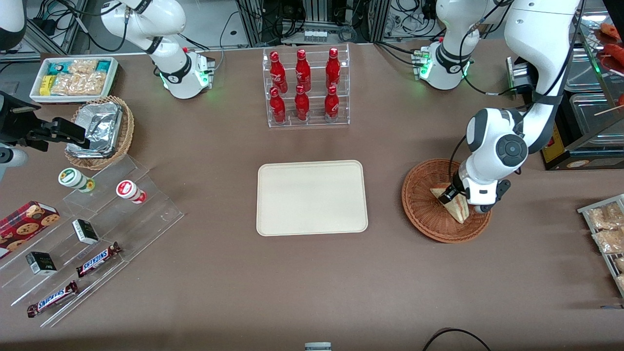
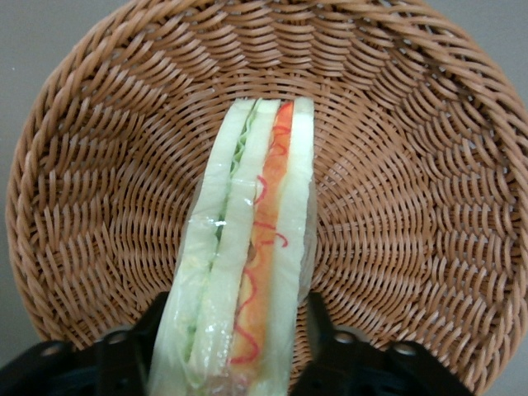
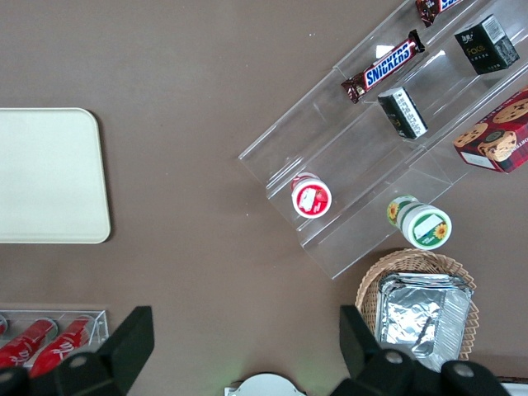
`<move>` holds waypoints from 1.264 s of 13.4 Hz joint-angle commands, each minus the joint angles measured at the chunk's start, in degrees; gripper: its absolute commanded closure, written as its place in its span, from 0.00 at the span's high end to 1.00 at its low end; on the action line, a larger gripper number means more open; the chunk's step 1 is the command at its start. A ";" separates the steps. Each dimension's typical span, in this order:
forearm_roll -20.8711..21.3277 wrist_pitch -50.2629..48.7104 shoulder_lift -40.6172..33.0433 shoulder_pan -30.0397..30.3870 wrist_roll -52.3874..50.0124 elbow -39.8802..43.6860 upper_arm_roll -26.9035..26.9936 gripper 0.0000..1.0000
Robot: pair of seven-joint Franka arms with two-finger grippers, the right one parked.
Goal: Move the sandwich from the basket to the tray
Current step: 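Lower the left gripper and close it on the wrapped sandwich, then lift the sandwich and carry it with the left gripper over the tray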
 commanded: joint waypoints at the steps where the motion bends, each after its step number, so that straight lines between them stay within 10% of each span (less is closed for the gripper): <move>1: 1.95 -4.81 -3.18 -0.27 2.51 1.76 0.28 0.00; 11: 3.96 -24.88 6.80 -0.80 8.07 26.45 -14.72 0.00; 17: 8.98 -25.05 19.47 -14.84 -3.60 40.69 -15.98 0.00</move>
